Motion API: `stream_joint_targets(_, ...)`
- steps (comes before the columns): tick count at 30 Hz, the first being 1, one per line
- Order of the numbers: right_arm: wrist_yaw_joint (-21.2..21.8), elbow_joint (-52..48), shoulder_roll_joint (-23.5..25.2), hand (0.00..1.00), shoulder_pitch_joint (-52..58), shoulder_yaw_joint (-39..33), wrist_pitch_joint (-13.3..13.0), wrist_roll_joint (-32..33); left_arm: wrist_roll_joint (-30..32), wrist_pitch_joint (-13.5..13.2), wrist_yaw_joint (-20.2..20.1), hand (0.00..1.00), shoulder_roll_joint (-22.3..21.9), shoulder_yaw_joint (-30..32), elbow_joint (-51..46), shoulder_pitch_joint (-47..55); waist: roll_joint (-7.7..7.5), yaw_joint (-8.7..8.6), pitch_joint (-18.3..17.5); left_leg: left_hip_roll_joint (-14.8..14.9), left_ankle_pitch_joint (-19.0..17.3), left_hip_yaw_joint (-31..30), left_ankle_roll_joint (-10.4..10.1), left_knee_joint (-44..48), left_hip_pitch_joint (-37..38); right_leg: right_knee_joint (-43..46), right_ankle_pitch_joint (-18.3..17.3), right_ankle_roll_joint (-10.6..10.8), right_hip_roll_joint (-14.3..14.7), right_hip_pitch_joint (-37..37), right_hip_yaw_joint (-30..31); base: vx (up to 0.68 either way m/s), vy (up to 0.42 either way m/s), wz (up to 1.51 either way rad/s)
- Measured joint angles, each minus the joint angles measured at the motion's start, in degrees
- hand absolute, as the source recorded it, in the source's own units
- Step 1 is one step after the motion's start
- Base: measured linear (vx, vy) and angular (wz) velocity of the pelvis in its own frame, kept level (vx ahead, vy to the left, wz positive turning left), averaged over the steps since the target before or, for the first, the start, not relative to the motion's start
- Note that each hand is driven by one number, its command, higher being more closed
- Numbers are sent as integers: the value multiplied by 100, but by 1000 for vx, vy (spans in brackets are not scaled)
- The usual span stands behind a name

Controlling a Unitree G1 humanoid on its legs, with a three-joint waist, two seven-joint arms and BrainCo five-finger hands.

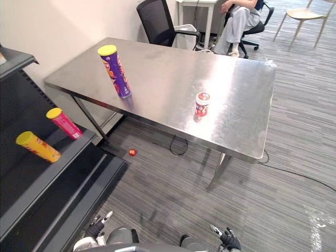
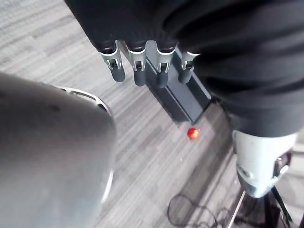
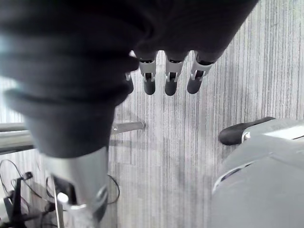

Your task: Put the gum and the chips on the shelf.

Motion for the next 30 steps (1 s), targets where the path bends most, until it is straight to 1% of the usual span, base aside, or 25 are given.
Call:
stream_joint_targets(1,-1,-28,57,0,-78,-58,-14,49,7,-11,-1,0,-51,101,-34,-12,-38,3,21,-39,86,-324,57,-894,180,20,-67,134,-9,-4,279,119,225,-115)
stream_joint_targets(2,1,-54,53,0,-77,-57,-37,48,10,-1,5,0,-71,148,-13,-21,-33,10,23,-27,143,-431,66,-1136,242,55,-145,153,-11,11,384,131,361,-108)
stream_joint_targets(3,4,-80,44,0,-55,-54,-46,47,15,4,5,0,-92,176,31,-19,-5,-20,29,-10,263,-575,109,-1482,373,153,-285,287,-47,17,616,114,353,-93)
stream_joint_targets(4,-8,-81,-14,0,19,-79,-46,47,28,5,0,0,-153,183,48,7,111,-51,6,8,274,-663,143,-1668,529,320,-447,490,-63,13,812,122,384,-89)
stream_joint_targets(5,-10,-74,-62,0,66,-99,-43,47,30,2,-5,0,-199,183,73,20,183,-60,-17,19,415,-685,-17,-1671,555,383,-511,584,-67,16,887,157,408,-90)
stream_joint_targets(6,-30,-35,-12,0,140,-152,-24,45,55,6,-3,0,-171,186,90,37,156,-58,-99,-146,281,-377,50,-1576,632,443,-551,664,-273,15,959,170,389,-80)
stream_joint_targets(8,5,-9,211,0,316,-188,0,43,58,7,-7,0,-26,181,133,69,-110,-60,-226,-431,57,-19,187,-1563,772,444,-451,724,-637,16,920,196,361,-73)
stream_joint_targets(9,7,-2,242,0,337,-202,1,43,61,13,-8,0,-7,170,154,64,-140,-74,-244,-467,23,31,211,-1564,797,434,-430,745,-682,18,921,196,314,-58)
stream_joint_targets(10,11,106,304,0,367,-308,3,37,67,14,-7,0,70,64,249,42,-178,-81,-280,-555,-96,195,281,-1578,930,398,-290,781,-771,9,930,175,262,-63)
stream_joint_targets(12,1,225,296,0,367,-354,42,18,131,16,-8,0,128,-36,363,51,-156,-66,-443,-612,-144,438,319,-1769,1078,327,-92,772,-795,-109,993,158,176,-78)
stream_joint_targets(13,3,227,276,0,323,-358,49,6,287,20,-9,0,174,-91,404,60,-120,-74,-519,-636,-132,607,326,-1867,1193,285,103,745,-758,-203,995,186,157,-76)
stream_joint_targets(14,4,241,262,0,273,-377,52,-22,294,20,-9,0,170,-144,461,43,-80,-70,-524,-632,-93,699,391,-1860,1226,242,205,714,-747,-252,988,185,144,-77)
stream_joint_targets(15,4,266,256,0,214,-390,53,-28,296,19,-10,0,170,-165,481,35,-63,-66,-531,-630,-88,705,403,-1858,1237,233,268,715,-744,-285,969,173,101,-76)
stream_joint_targets(16,4,344,230,0,84,-394,73,-112,302,28,-10,0,168,-253,521,4,18,-65,-550,-579,-82,772,414,-1857,1287,218,472,675,-690,-354,802,146,62,-83)
stream_joint_targets(17,11,373,206,0,29,-392,98,-154,378,51,-14,0,162,-332,548,-7,120,-56,-553,-508,-76,871,423,-1853,1385,181,685,675,-635,-356,459,134,51,-81)
stream_joint_targets(18,9,382,202,0,17,-396,105,-179,443,52,-14,0,160,-372,550,-6,160,-45,-548,-484,-76,917,423,-1855,1453,150,774,674,-621,-335,236,135,44,-80)
stream_joint_targets(19,-8,399,174,0,5,-400,111,-197,511,51,-15,0,171,-441,578,-4,193,-23,-529,-464,-76,1035,423,-1861,1627,67,869,671,-637,-246,-275,96,10,-62)
stream_joint_targets(20,-15,417,171,0,1,-400,112,-197,512,52,-16,0,181,-473,577,-4,189,-15,-531,-483,-76,1051,423,-1861,1651,24,872,669,-662,-206,-400,84,-8,-69)
stream_joint_targets(24,-65,491,171,0,38,-467,123,-197,522,55,-42,0,168,-534,584,-29,178,-35,-538,-627,-76,995,422,-1861,1716,-303,874,672,-783,-64,-567,39,-14,-20)
stream_joint_targets(27,-81,657,172,0,107,-686,146,-200,523,55,-121,0,160,-489,578,-33,171,-29,-546,-611,-75,824,419,-1883,1714,-465,874,674,-766,76,-820,18,-43,23)
stream_joint_targets(30,-87,655,160,0,90,-918,165,-195,522,55,-127,0,151,-472,576,-32,178,-20,-550,-604,-73,731,417,-2002,1703,-553,874,675,-741,106,-944,-54,-52,20)
